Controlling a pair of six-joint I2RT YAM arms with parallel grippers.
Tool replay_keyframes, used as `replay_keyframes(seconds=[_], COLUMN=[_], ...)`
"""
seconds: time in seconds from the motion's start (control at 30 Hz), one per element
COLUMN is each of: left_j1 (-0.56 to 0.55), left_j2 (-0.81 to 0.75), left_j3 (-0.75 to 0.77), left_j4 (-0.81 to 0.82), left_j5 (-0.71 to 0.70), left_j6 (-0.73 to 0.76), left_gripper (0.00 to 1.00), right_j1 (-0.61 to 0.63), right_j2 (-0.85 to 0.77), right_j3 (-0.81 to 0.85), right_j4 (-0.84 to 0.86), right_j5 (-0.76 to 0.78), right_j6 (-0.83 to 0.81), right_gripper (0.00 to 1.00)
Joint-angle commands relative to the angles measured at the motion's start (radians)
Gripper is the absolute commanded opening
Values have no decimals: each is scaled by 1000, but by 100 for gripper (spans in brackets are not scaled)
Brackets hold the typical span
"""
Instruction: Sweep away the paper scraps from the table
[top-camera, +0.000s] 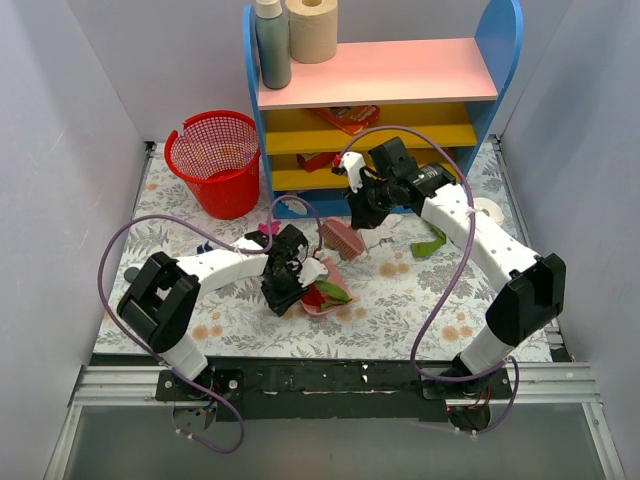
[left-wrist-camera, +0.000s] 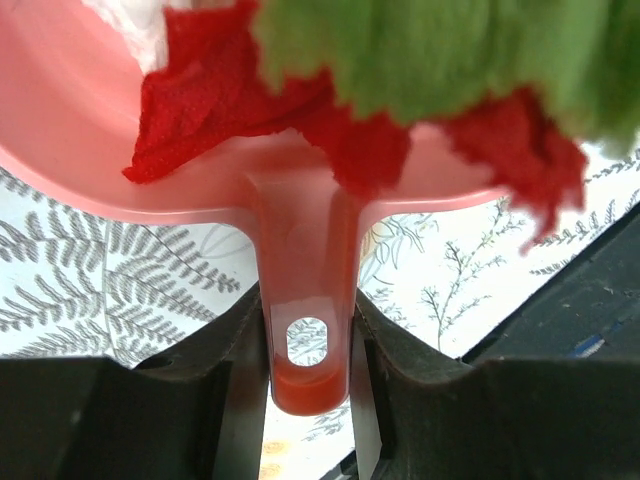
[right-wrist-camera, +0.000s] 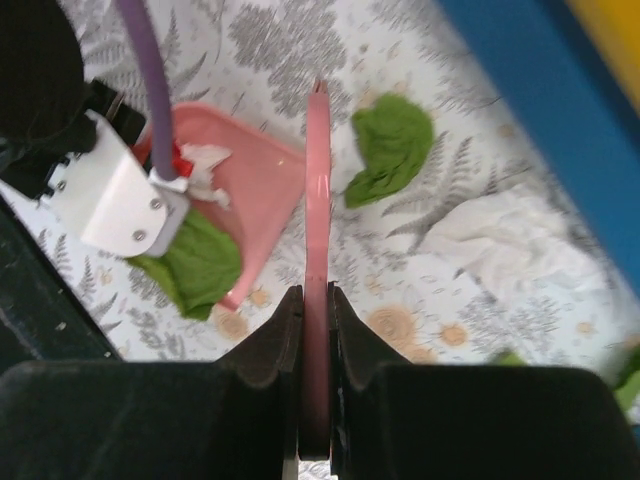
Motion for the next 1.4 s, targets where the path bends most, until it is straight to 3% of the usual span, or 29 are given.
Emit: replay_keyframes(seconds=[0.0, 0.2, 0.47, 0.77, 0.93, 1.1, 1.2, 1.37], left_j1=[1, 21, 53, 62, 62, 62, 62, 64], left_j2=[-73, -84, -70, 60, 122, 132, 122, 22], left_j3=[-36, -17, -1, 62, 117, 135, 158, 146], left_j4=[5, -27, -37, 17, 40, 39, -33, -151], left_j5=[32, 0, -23, -20, -17, -14, 4, -26], left_j6=[-44, -79, -113, -107, -112, -115, -110, -78], left_gripper=[0, 0, 0, 0, 0, 0, 0, 0], right_j1=[-3, -3, 3, 64, 64, 63, 51, 20], right_j2=[31, 155, 226, 161, 143, 122, 105, 92], right_j3=[128, 239, 208, 80, 98, 101, 108, 121], right_j4=[43, 78, 81, 50, 55, 52, 64, 67], right_j5=[75, 190, 242, 17, -77, -30, 87, 112], right_j6=[-49, -82, -120, -11, 38, 37, 15, -17], right_gripper=[1, 1, 1, 1, 1, 1, 1, 1])
